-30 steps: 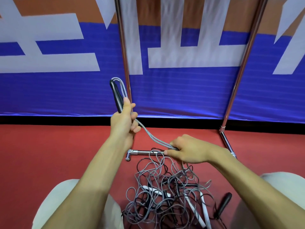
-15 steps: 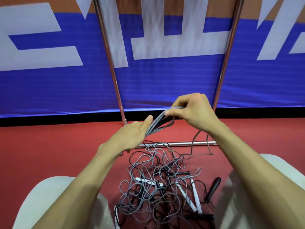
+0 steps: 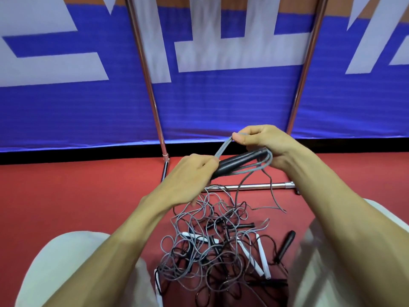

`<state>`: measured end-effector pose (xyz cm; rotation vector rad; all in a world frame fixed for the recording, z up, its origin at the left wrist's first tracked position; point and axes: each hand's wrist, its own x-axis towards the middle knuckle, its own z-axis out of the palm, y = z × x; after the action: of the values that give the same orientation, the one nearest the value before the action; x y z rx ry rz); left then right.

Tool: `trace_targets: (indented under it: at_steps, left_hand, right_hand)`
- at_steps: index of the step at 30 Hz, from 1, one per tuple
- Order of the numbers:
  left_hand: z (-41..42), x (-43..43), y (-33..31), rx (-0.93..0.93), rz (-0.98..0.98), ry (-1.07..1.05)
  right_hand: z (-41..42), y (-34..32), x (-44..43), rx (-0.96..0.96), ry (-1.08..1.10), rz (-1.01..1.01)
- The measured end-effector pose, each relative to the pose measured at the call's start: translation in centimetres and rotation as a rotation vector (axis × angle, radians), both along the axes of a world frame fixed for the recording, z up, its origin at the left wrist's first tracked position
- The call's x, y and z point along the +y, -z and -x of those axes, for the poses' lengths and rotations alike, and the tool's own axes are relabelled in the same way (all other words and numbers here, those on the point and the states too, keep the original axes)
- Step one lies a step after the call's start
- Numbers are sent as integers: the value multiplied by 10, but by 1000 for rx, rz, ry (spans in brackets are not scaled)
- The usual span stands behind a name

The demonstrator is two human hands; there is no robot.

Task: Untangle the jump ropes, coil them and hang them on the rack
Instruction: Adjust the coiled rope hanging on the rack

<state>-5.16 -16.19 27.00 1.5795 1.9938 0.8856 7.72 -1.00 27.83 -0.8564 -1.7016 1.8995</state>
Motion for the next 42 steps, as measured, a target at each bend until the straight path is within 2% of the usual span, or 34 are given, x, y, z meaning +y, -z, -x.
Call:
trace_targets:
  at_steps: [4, 6, 8, 10, 12, 15, 18, 21, 25, 31, 34, 38, 40, 42]
  left_hand:
    - [8, 2, 0, -92, -92, -133]
    - [15, 6, -2, -170, -154, -217]
    - [24, 9, -4, -256, -203, -318]
    - [32, 9, -7, -256, -247, -421]
    - [41, 6, -9, -104, -295, -483]
    - [52, 2, -9, 171, -262, -524]
    - [57, 1, -3, 279, -154, -531]
    - [60, 7, 4, 328, -17, -538]
    - [55, 6, 8, 363, 131, -473]
    - [40, 1, 2, 195, 225, -151]
    - [30, 0, 6, 263, 281, -46]
    - [12, 1, 14, 289, 205, 41]
    - [9, 0, 11, 228, 150, 67]
    - [8, -2, 5, 148, 143, 115]
  right_hand:
    - [10, 11, 0, 54, 14, 243]
    - [17, 16, -2, 31, 17, 265]
    - [22, 18, -10, -7, -46, 152]
    - [24, 19, -22, -37, -117, 21]
    - [25, 19, -33, -144, -193, -222]
    - [25, 18, -47, -324, -336, -586]
    - [20, 17, -50, -441, -499, -835]
    - [13, 16, -45, -411, -536, -1001]
    - [10, 13, -38, -220, -392, -1181]
    - [7, 7, -23, -95, 35, -1027]
    - [5, 6, -18, -167, 141, -977]
    - [4, 6, -16, -424, 31, -942]
    - [2, 4, -11, -419, -55, -793]
    - [-2, 0, -5, -328, -113, -574]
